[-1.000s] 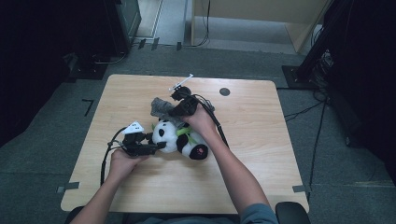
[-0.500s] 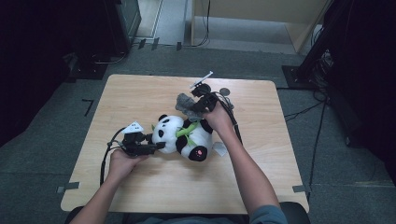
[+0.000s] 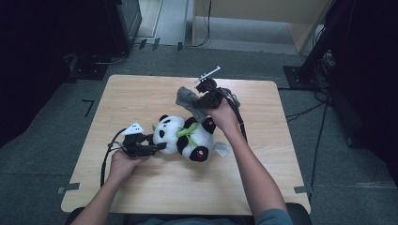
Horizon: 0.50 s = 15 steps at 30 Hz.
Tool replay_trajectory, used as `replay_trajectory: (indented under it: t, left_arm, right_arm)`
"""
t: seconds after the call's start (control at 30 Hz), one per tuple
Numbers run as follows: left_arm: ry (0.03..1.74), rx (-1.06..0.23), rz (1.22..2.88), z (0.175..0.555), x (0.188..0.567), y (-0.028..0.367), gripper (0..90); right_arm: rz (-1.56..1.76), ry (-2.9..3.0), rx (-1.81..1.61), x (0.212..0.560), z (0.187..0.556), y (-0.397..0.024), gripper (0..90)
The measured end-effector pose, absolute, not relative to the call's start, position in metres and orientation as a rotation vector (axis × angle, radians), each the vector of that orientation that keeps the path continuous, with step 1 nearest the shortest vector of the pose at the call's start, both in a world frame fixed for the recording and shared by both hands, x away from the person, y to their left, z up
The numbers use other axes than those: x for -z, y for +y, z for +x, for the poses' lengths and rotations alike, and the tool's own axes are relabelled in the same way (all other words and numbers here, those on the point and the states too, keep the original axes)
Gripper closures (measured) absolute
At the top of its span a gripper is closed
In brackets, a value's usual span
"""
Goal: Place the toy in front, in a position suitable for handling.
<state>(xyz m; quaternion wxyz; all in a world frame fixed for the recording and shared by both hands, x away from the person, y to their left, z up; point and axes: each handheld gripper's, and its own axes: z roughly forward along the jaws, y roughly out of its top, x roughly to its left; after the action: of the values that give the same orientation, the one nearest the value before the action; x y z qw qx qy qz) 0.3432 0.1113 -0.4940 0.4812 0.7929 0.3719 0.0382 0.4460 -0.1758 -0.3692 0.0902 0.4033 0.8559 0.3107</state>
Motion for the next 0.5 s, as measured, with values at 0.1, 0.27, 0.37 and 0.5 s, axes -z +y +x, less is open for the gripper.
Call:
replay_trajectory:
  t: [0.1,0.27,0.37,0.5]
  left_arm:
    - [0.907,-0.093,1.928,0.343,0.494,0.111,34.2]
    - [0.904,-0.096,1.927,0.343,0.494,0.111,33.4]
    - [0.909,-0.096,1.924,0.344,0.494,0.111,33.0]
    - [0.913,-0.096,1.920,0.344,0.494,0.111,33.0]
  right_arm:
    - [1.155,2.555,-0.995,0.360,0.443,-0.164,73.8]
    - [1.097,2.593,-1.066,0.354,0.437,-0.136,73.7]
    - [1.070,2.621,-1.108,0.357,0.435,-0.121,73.8]
    - [1.050,2.662,-1.111,0.365,0.431,-0.105,73.8]
